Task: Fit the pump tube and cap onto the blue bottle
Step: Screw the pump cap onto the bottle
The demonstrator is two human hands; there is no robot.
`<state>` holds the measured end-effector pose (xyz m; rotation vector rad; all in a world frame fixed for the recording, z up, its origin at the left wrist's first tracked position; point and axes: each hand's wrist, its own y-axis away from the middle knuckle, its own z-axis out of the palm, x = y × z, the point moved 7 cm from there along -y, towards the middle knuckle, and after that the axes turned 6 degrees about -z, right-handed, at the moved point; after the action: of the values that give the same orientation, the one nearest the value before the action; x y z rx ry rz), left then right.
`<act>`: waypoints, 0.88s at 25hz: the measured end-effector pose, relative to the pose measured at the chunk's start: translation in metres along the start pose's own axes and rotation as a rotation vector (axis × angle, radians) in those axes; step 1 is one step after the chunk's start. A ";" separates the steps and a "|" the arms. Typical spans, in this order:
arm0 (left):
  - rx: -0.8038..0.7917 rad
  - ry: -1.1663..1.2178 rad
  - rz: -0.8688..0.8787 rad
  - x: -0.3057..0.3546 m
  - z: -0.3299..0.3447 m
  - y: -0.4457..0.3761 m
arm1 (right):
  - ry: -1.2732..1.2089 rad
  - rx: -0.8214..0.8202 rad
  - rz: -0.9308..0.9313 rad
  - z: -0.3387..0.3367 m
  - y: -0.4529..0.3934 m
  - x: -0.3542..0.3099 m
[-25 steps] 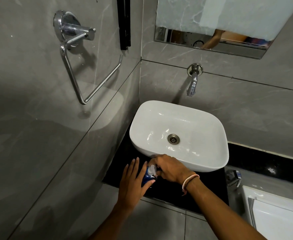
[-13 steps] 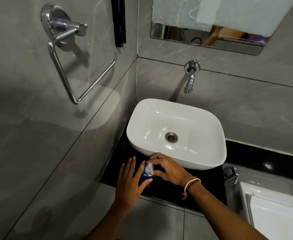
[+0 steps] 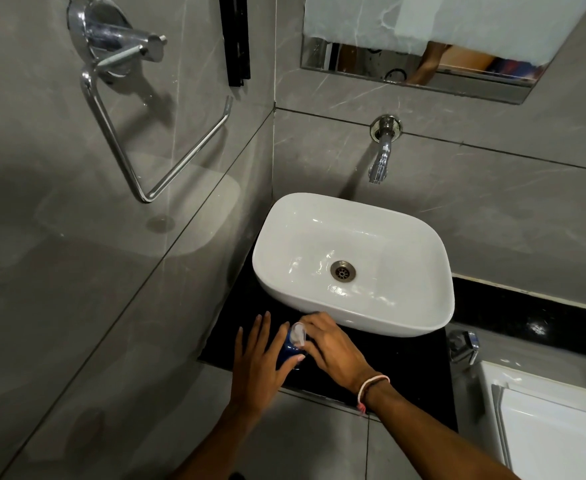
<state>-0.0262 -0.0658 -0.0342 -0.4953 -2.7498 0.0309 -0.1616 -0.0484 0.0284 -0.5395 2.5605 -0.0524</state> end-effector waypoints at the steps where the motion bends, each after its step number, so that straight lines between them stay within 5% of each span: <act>1: 0.000 -0.029 -0.001 0.000 -0.001 0.000 | -0.006 -0.002 -0.002 0.000 0.000 0.000; 7: -0.001 -0.109 0.005 0.001 -0.004 -0.001 | -0.127 0.020 0.011 -0.001 -0.001 0.007; 19: 0.044 -0.084 0.018 0.003 0.002 -0.004 | 0.028 0.241 0.026 0.007 0.007 -0.002; 22: 0.025 -0.096 0.018 0.003 0.002 -0.003 | -0.044 0.143 0.097 0.006 0.008 0.006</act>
<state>-0.0304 -0.0675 -0.0346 -0.5246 -2.8350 0.0961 -0.1665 -0.0431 0.0192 -0.3582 2.5121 -0.1859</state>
